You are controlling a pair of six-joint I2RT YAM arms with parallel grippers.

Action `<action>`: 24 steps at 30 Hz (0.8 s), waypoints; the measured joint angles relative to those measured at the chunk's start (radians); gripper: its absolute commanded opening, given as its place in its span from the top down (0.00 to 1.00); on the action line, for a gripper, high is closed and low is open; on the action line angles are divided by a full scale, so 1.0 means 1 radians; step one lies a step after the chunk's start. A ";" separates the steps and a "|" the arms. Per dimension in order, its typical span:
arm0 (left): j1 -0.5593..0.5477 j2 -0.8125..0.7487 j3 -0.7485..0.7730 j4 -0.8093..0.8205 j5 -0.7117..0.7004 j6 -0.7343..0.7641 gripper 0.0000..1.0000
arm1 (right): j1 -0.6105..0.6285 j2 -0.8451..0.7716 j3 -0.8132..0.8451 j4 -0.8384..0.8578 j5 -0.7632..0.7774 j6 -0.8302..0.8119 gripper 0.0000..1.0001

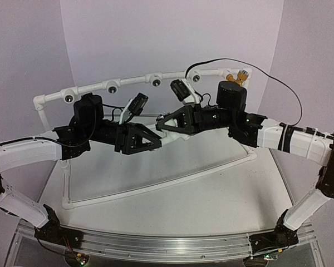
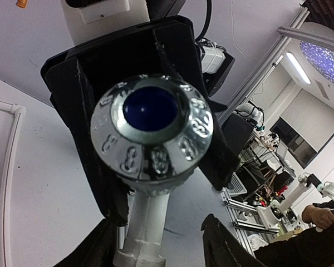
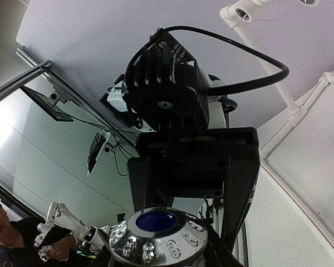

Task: Install the water faucets
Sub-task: Pass from the right arm to the left, then pass from the left arm to the right

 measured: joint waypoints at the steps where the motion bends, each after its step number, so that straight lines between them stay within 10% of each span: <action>1: 0.000 0.000 0.000 0.000 0.004 0.000 0.51 | 0.000 0.001 0.000 0.005 0.001 0.004 0.98; 8: 0.005 -0.001 0.000 0.000 0.010 0.002 0.99 | 0.005 0.001 0.002 0.032 0.004 0.031 0.68; 13: 0.008 -0.023 -0.018 -0.004 -0.021 0.001 1.00 | 0.007 -0.002 0.022 -0.062 0.084 -0.020 0.03; 24: 0.097 -0.109 -0.080 -0.010 -0.029 -0.309 1.00 | 0.001 -0.409 -0.218 -0.429 0.565 -0.821 0.02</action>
